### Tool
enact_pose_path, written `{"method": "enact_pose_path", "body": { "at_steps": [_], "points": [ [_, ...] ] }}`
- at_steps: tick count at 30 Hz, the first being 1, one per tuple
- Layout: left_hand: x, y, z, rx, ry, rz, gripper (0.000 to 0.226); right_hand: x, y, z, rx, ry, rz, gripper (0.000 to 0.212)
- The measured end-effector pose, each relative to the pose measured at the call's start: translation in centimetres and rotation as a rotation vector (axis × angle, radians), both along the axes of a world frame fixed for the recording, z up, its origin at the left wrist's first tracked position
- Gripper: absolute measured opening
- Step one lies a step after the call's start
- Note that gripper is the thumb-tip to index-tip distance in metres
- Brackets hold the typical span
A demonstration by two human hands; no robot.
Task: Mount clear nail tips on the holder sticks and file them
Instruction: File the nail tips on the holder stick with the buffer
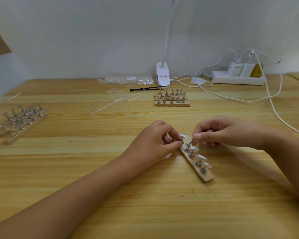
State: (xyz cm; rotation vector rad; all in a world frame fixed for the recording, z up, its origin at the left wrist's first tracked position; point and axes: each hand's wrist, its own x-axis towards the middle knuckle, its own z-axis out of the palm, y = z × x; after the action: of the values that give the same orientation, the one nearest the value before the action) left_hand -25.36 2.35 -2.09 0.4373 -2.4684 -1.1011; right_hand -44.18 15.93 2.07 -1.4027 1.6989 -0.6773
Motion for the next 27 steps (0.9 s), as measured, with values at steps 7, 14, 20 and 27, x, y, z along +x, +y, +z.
{"method": "enact_pose_path", "body": {
  "at_steps": [7,14,20,27],
  "points": [
    [0.1,-0.1,-0.1,0.0,0.006,-0.008,0.011,0.6,-0.3,-0.3,0.027,0.041,-0.014,0.036],
    [0.8,-0.2,0.2,-0.074,0.039,-0.008,0.009,0.7,0.1,0.3,0.047,0.062,-0.016,0.044],
    [2.0,0.7,0.5,-0.343,-0.019,-0.132,0.016,0.9,0.3,0.8,0.056,0.159,0.049,0.035],
    [1.8,0.6,0.4,-0.38,-0.035,-0.129,0.013,1.1,0.4,1.2,-0.012,0.169,0.055,0.022]
  ]
}}
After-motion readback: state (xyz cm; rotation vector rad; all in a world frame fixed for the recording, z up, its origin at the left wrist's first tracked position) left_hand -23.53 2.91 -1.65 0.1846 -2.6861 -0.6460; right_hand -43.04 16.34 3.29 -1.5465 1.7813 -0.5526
